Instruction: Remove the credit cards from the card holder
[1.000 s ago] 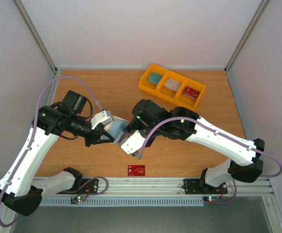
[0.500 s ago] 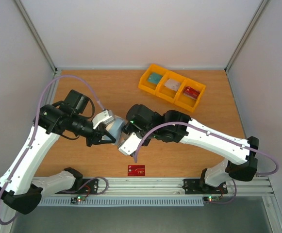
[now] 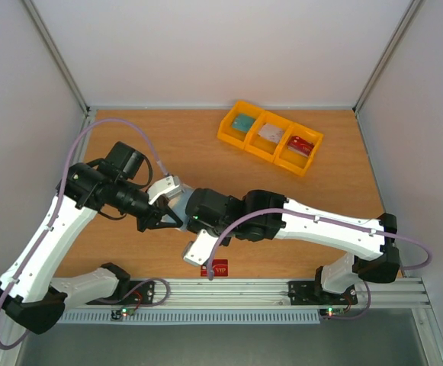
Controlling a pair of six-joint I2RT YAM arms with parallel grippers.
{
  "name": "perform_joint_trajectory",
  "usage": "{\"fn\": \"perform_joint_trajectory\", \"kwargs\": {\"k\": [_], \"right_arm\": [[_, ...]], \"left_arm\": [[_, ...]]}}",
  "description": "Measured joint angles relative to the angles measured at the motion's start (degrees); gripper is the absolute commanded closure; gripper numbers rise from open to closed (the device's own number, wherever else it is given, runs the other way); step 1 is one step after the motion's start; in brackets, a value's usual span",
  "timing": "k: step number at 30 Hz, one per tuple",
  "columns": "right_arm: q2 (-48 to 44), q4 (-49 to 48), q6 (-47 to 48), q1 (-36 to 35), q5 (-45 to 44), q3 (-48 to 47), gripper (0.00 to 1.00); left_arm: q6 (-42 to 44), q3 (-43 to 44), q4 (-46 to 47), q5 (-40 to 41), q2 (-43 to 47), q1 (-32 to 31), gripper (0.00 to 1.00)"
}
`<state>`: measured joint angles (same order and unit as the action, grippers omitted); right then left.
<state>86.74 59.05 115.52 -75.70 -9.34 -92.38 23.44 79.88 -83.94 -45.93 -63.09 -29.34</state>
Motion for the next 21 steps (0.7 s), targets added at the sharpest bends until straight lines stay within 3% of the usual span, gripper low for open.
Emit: {"fn": "perform_joint_trajectory", "kwargs": {"k": [21], "right_arm": [[1.57, 3.98, -4.46, 0.20, -3.85, -1.57, 0.69]], "left_arm": [[5.07, -0.04, 0.09, 5.05, 0.04, -2.34, 1.00]]}}
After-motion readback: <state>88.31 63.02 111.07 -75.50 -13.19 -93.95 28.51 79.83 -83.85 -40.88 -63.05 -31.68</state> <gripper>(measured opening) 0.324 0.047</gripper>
